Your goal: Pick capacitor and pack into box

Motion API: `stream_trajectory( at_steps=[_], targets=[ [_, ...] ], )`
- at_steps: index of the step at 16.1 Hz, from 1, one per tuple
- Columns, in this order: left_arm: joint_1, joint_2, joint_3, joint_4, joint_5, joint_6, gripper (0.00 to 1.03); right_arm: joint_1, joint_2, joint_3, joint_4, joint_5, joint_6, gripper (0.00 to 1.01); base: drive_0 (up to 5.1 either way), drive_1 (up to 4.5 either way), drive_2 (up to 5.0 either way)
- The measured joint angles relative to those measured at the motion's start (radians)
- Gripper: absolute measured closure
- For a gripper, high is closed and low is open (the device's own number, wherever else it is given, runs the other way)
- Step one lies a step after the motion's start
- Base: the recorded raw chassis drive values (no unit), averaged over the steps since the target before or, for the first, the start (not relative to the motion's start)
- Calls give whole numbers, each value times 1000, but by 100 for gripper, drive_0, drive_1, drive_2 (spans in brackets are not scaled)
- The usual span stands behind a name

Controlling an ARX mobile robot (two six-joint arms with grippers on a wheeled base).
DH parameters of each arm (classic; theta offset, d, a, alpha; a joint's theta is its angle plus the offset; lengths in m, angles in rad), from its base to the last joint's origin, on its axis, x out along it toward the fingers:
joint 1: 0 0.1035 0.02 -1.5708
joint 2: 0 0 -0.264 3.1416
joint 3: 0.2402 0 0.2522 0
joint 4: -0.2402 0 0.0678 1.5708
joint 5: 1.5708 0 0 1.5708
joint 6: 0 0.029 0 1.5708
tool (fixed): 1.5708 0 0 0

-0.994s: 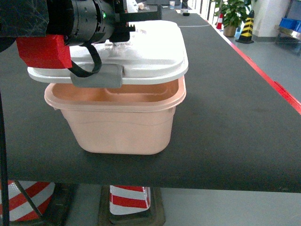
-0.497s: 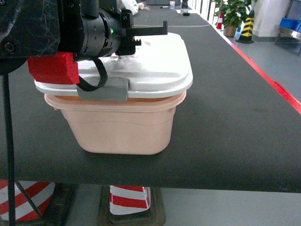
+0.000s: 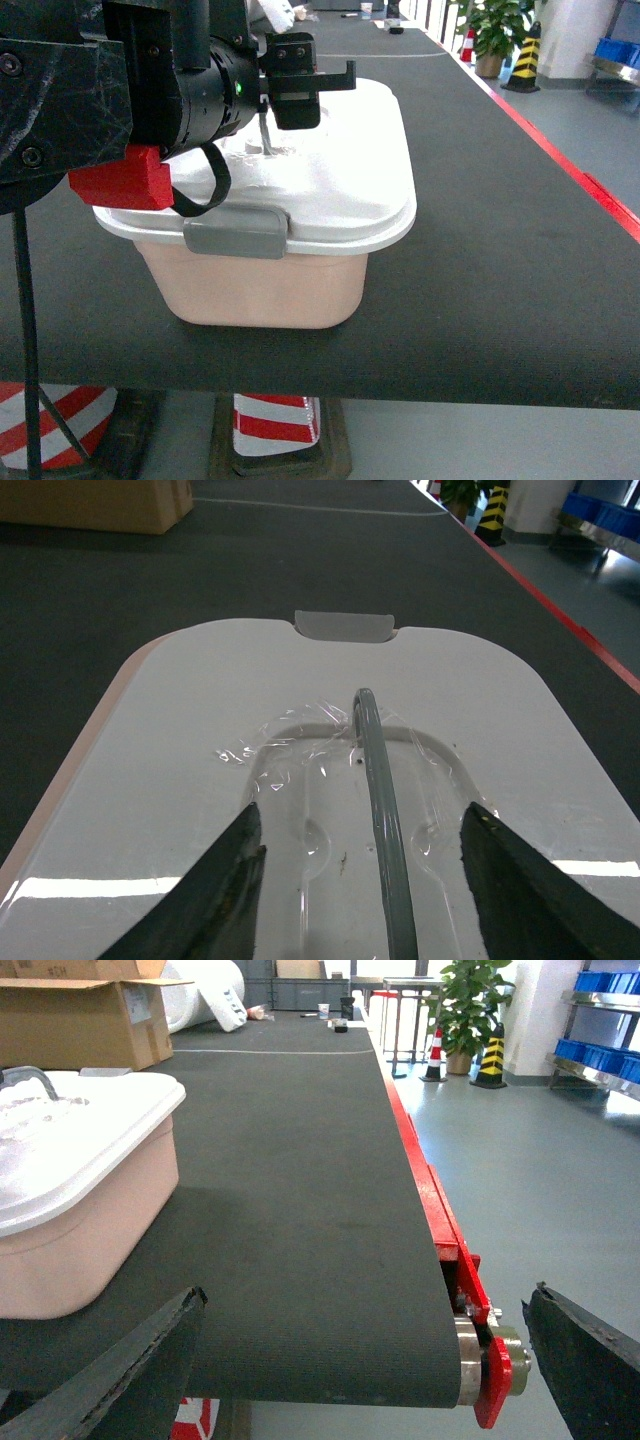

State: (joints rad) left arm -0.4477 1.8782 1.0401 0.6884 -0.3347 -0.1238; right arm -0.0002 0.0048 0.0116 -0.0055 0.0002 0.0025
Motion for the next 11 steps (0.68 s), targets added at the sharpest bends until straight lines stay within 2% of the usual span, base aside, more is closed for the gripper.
stream_trajectory(
  at_steps=[2, 4, 6, 8, 9, 10, 11],
  targets=[
    [6, -19, -32, 46, 21, 0, 29, 0, 0, 0, 0, 0, 0, 3, 0, 0, 0],
    [26, -109, -89, 137, 32, 12, 5, 0, 0, 0, 0, 0, 0, 3, 0, 0, 0],
    [64, -224, -155, 222, 40, 49, 6, 0, 0, 0, 0, 0, 0, 3, 0, 0, 0],
    [122, -348, -286, 309, 70, 88, 5, 0, 0, 0, 0, 0, 0, 3, 0, 0, 0],
    [177, -452, -446, 395, 107, 140, 5, 0, 0, 0, 0, 0, 0, 3, 0, 0, 0],
    [247, -601, -641, 426, 134, 178, 5, 0, 0, 0, 0, 0, 0, 3, 0, 0, 0],
    [278, -691, -743, 420, 134, 185, 5, 0, 0, 0, 0, 0, 0, 3, 0, 0, 0]
  ],
)
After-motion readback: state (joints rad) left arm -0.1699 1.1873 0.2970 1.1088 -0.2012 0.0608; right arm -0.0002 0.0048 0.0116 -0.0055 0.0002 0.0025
